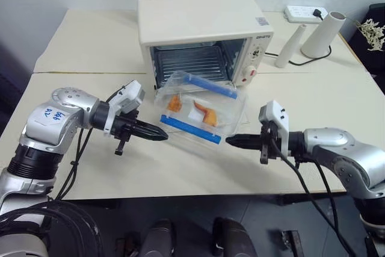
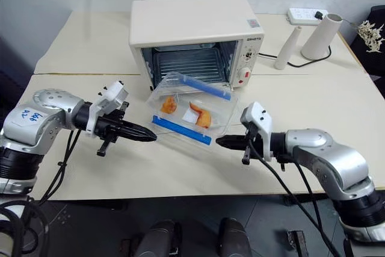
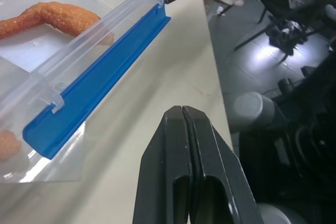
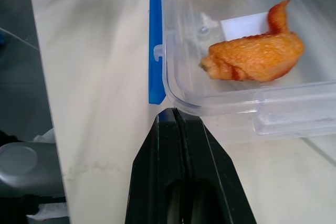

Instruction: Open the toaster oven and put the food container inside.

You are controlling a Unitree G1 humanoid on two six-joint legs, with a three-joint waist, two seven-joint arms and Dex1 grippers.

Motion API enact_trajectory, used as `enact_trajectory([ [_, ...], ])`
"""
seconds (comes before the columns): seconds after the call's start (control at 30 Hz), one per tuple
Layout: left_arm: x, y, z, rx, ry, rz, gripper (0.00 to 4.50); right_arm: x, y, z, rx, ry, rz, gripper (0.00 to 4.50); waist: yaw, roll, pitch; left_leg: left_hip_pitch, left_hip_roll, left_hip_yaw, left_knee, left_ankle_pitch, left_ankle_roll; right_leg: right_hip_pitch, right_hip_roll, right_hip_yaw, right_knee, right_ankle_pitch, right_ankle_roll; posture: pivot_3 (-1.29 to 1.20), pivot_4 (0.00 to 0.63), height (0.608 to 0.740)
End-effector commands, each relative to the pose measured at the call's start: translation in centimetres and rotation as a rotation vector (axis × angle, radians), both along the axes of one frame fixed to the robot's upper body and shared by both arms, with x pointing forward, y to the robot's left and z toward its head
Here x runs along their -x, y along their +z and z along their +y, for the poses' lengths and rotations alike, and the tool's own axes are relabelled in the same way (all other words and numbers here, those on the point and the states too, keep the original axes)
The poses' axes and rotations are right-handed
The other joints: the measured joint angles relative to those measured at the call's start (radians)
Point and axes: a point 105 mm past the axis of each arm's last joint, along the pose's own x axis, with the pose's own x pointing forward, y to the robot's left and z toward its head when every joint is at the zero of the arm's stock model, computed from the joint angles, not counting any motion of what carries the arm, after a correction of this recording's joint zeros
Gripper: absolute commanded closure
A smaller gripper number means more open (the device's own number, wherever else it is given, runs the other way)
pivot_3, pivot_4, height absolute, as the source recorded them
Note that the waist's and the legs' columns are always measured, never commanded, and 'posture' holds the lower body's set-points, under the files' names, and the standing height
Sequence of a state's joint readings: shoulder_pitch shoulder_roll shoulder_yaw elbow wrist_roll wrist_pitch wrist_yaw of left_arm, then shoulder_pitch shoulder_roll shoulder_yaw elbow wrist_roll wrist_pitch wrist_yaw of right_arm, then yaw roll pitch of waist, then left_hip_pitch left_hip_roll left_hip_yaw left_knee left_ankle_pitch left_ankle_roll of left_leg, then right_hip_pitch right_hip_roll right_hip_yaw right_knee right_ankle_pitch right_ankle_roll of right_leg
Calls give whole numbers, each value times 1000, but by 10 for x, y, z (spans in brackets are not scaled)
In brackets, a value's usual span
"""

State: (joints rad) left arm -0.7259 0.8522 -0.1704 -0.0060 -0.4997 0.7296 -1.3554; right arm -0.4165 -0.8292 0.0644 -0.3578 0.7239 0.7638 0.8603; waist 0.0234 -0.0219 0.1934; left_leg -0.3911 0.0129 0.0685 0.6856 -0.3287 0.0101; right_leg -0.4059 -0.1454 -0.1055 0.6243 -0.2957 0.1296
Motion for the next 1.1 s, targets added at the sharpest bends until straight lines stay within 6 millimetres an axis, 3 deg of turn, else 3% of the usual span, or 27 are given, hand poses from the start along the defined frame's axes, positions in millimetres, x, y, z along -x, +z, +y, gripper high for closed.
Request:
enact_trajectory([
  [0.03, -9, 6, 2, 24, 51, -60, 4500, -2, 11, 2, -25, 0, -66, 4492, 0, 0, 0, 0, 0, 0, 0, 0, 0, 0, 0, 0, 0, 0, 0, 0, 150, 740],
  [0.37, -15, 4, 0, 17, 67, -85, 4500, 14, 1, 19, -53, 78, -19, 4492, 0, 0, 0, 0, 0, 0, 0, 0, 0, 0, 0, 0, 0, 0, 0, 0, 150, 740],
  [0.57, -23, 3, 4, 2, 93, -100, 4500, -10, 2, 25, -72, -17, -78, 4492, -2, 0, 0, 0, 0, 0, 0, 0, 0, 0, 0, 0, 1, 0, 0, 0, 150, 740],
  [0.87, -50, 0, -5, 51, 206, -161, 4500, -60, 10, 3, -12, -199, -197, 4492, -1, 0, 0, 0, 0, 0, 1, 0, 0, 0, 0, 0, 1, 0, 0, 0, 150, 740],
  [1.1, -56, -1, -12, 103, 269, -177, 4500, -68, 13, 5, -19, -218, -220, 4492, -6, 0, 0, 0, 0, 0, 1, 0, 0, -1, 0, -1, 2, 0, 0, 0, 150, 740],
])
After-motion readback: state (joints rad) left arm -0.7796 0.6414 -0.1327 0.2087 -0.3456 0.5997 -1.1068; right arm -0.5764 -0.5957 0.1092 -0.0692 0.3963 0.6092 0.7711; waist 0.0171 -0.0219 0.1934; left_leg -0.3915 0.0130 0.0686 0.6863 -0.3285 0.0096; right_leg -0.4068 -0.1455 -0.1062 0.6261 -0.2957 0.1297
